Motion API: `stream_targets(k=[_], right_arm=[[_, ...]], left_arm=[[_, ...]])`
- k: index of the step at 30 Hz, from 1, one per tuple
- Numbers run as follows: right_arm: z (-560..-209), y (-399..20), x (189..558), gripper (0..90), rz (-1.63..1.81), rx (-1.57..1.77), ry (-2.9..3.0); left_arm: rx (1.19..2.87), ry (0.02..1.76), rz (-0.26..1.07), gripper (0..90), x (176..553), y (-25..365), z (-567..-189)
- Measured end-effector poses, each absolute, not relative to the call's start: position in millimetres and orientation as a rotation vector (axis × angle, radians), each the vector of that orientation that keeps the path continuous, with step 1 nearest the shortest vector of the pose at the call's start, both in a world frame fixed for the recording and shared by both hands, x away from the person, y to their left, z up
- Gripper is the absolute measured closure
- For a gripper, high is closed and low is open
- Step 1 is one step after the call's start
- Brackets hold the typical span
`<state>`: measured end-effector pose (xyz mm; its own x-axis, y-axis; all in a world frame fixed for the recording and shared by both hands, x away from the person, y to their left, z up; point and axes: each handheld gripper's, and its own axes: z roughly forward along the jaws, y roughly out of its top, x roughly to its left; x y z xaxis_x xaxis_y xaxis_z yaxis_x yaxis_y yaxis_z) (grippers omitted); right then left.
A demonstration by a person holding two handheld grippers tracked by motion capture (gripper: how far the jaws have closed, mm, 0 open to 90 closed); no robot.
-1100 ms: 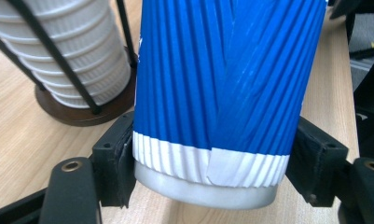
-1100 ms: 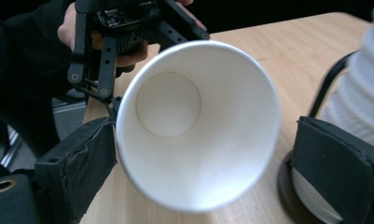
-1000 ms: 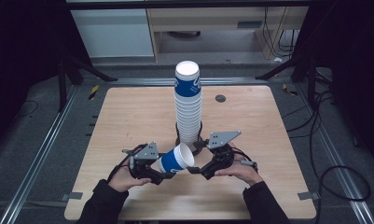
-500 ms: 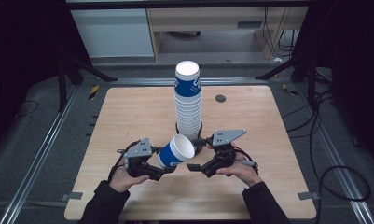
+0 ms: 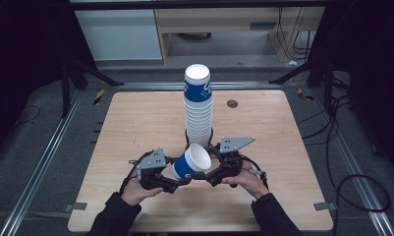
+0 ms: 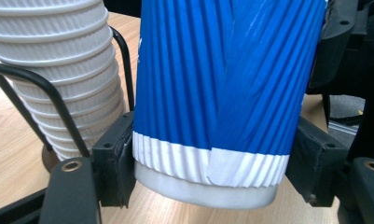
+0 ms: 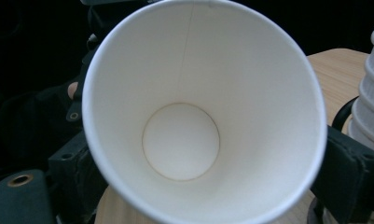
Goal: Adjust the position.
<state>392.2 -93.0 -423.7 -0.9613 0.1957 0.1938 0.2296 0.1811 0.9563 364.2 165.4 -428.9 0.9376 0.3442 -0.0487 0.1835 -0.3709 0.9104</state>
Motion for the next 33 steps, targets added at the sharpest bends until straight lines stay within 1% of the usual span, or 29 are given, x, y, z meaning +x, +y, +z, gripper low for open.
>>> stream_targets(k=[8, 20, 21, 23, 25, 33], right_arm=[[-426, -88, 393, 17.2, -1.935, -0.427, -2.367], [-426, -87, 392, 20.5, -1.946, -0.409, -2.379], [-425, -87, 391, 20.5, -1.948, -0.404, -2.381], [-424, -88, 390, 20.6, -1.96, -0.403, -2.392], [-422, -90, 390, 20.7, -1.966, -0.407, -2.401], [-410, -105, 384, 21.0, -2.015, -0.422, -2.428]], left_arm=[[1.968, 0.381, 0.19, 27.2, 363, 163, -431], [1.963, 0.386, 0.184, 26.1, 363, 163, -432], [1.966, 0.385, 0.188, 25.7, 363, 163, -432], [1.974, 0.386, 0.182, 21.6, 362, 162, -432], [1.987, 0.387, 0.186, 20.2, 361, 163, -432], [2.016, 0.446, 0.214, 18.6, 362, 175, -433]])
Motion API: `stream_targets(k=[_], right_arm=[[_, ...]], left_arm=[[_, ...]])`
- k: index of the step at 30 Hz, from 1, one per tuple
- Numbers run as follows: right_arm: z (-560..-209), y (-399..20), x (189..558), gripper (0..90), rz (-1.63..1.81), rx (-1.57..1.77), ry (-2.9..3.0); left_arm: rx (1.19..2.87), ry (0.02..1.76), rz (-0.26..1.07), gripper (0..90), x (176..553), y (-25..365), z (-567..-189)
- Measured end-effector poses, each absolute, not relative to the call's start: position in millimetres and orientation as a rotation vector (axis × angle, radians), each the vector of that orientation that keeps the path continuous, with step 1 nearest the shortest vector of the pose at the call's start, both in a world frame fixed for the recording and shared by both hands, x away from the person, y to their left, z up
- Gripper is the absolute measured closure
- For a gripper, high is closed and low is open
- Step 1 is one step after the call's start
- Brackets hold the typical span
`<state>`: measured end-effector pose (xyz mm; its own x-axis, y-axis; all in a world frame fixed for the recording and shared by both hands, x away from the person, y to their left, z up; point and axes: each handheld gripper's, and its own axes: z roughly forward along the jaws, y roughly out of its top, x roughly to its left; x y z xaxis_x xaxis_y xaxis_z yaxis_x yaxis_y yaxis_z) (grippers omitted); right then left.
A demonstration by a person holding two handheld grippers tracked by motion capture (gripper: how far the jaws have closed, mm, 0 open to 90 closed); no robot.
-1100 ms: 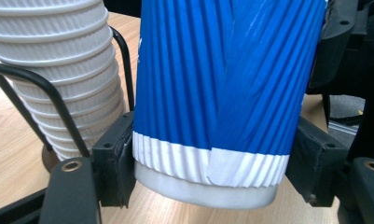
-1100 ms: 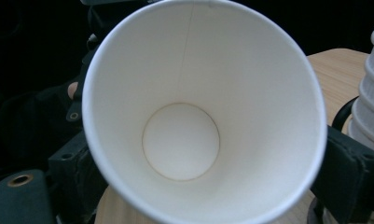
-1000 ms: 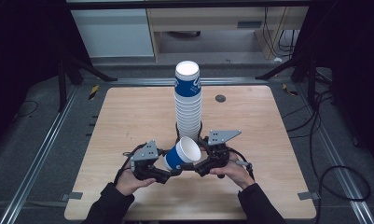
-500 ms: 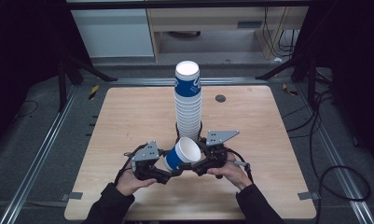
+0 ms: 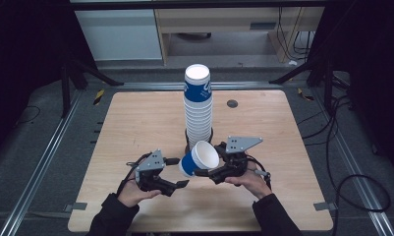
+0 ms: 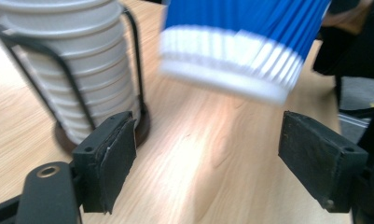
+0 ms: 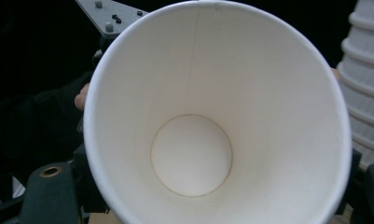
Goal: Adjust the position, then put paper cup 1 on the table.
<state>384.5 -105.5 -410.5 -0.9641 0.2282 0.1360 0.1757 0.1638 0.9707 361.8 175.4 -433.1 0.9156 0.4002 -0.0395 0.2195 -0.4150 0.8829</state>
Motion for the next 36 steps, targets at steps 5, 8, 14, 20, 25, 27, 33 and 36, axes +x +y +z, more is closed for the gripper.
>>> stream_targets(k=[5, 8, 14, 20, 25, 27, 33, 36], right_arm=[[-410, -121, 382, 21.0, 1.893, 0.461, 2.345], [-410, -128, 383, 21.0, 1.845, 0.499, 2.336], [-411, -144, 386, 21.1, 1.783, 0.59, 2.309], [-407, -165, 385, 21.1, 1.716, 0.666, 2.259], [-400, -184, 392, 21.2, 1.651, 0.752, 2.191], [-398, -190, 394, 21.2, 1.604, 0.783, 2.168], [-394, -209, 412, 21.0, 1.458, 0.936, 2.093], [-396, -218, 420, 21.0, 1.398, 0.984, 2.074]], left_arm=[[2.02, 0.537, 0.261, 18.6, 367, 190, -433], [2.009, 0.601, 0.282, 18.6, 372, 200, -434], [1.99, 0.74, 0.332, 17.8, 381, 219, -438], [1.967, 0.839, 0.365, 17.8, 388, 233, -440], [1.951, 0.891, 0.389, 17.9, 391, 243, -441], [1.952, 0.914, 0.392, 18.0, 393, 246, -441], [1.961, 0.921, 0.384, 16.9, 396, 249, -444], [1.959, 0.925, 0.398, 16.8, 395, 251, -443]])
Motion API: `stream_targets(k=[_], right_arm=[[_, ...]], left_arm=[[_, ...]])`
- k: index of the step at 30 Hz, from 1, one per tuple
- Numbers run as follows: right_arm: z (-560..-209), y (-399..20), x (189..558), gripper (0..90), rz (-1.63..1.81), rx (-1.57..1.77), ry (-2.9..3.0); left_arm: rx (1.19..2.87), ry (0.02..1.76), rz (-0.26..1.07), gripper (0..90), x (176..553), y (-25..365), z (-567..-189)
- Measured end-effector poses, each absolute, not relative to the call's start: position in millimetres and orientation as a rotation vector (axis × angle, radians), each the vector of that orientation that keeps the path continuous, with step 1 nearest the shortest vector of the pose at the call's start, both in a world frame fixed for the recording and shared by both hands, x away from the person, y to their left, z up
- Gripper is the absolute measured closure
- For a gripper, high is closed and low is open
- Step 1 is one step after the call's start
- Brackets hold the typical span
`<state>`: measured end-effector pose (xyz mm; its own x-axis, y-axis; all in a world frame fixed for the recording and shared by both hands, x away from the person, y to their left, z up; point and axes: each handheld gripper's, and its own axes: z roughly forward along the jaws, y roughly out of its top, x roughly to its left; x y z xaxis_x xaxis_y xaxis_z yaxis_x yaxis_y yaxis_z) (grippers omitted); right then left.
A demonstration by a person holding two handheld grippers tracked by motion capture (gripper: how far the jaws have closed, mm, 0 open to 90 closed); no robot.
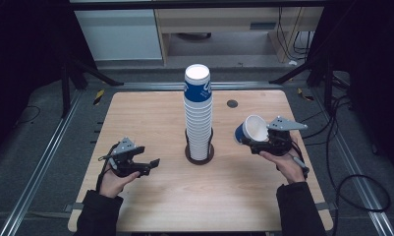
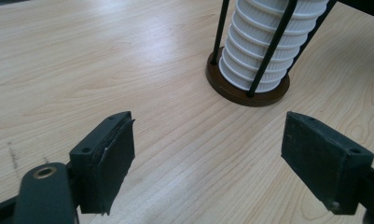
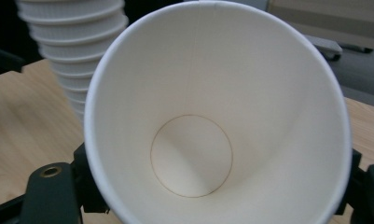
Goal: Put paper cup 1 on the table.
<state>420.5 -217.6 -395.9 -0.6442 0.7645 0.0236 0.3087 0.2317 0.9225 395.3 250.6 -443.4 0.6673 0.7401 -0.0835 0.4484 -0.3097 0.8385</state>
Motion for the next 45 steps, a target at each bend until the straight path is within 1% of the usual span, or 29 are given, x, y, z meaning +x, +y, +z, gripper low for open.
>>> stream_targets(k=[5, 15, 18, 30, 41, 44, 45], right_arm=[[-408, -232, 438, 20.9, 1.238, 1.12, 2.059], [-428, -250, 456, 20.8, 1.012, 1.276, 2.064], [-432, -253, 459, 20.7, 0.976, 1.321, 2.073], [-449, -254, 470, 20.2, 0.828, 1.341, 2.125], [-459, -254, 477, 19.3, 0.765, 1.367, 2.158], [-459, -255, 477, 18.0, 0.769, 1.375, 2.156], [-461, -255, 478, 14.6, 0.764, 1.383, 2.163]], left_arm=[[1.943, 0.95, 0.42, 16.9, 396, 256, -441], [1.951, 0.974, 0.463, 17.4, 395, 262, -438], [1.95, 0.972, 0.455, 17.2, 396, 262, -438], [1.949, 0.988, 0.469, 17.4, 398, 265, -438], [1.958, 0.986, 0.465, 17.4, 398, 265, -439], [1.958, 0.985, 0.465, 17.4, 398, 266, -439], [1.957, 0.984, 0.465, 17.4, 398, 266, -439]])
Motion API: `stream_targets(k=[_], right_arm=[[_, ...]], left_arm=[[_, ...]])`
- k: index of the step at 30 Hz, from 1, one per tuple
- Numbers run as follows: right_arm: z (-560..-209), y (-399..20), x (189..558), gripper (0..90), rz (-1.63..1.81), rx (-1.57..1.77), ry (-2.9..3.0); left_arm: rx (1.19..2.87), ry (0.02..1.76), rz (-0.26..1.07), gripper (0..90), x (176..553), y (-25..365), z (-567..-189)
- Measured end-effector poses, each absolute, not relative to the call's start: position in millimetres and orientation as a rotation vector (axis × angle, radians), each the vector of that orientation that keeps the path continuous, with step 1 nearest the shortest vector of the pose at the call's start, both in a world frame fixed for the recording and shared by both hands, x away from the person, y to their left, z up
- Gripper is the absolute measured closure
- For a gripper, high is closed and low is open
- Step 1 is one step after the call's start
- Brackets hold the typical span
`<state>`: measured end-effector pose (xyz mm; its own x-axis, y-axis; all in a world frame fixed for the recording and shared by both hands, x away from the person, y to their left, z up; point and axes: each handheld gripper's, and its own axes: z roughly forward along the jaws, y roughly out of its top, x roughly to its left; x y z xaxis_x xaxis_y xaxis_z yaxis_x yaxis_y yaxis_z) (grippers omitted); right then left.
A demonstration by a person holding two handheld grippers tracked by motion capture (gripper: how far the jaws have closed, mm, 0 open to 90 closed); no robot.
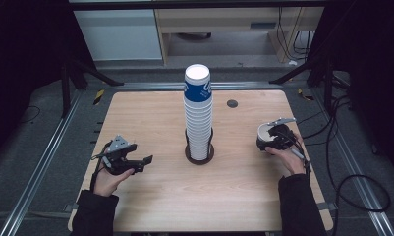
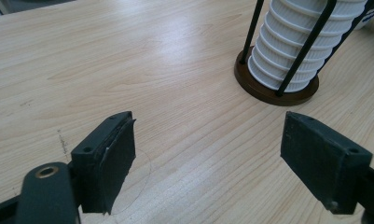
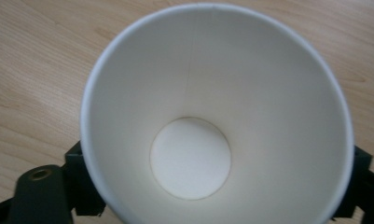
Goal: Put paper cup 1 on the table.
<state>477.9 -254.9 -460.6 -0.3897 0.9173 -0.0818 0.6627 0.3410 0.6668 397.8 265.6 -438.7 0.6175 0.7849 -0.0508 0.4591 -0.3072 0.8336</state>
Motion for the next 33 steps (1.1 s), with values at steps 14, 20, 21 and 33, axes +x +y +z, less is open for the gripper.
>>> stream_targets(k=[14, 20, 21, 33], right_arm=[[-460, -262, 464, 5.3, 0.844, 1.393, 2.118], [-458, -267, 448, 5.8, 0.892, 1.392, 2.105], [-458, -268, 446, 5.4, 0.886, 1.392, 2.108], [-443, -266, 406, 8.6, 1.014, 1.308, 2.098]], left_arm=[[1.948, 0.982, 0.467, 16.9, 397, 266, -437], [1.947, 0.978, 0.468, 16.7, 396, 266, -436], [1.947, 0.979, 0.47, 16.7, 396, 266, -437], [1.947, 1.009, 0.478, 22.1, 397, 267, -437]])
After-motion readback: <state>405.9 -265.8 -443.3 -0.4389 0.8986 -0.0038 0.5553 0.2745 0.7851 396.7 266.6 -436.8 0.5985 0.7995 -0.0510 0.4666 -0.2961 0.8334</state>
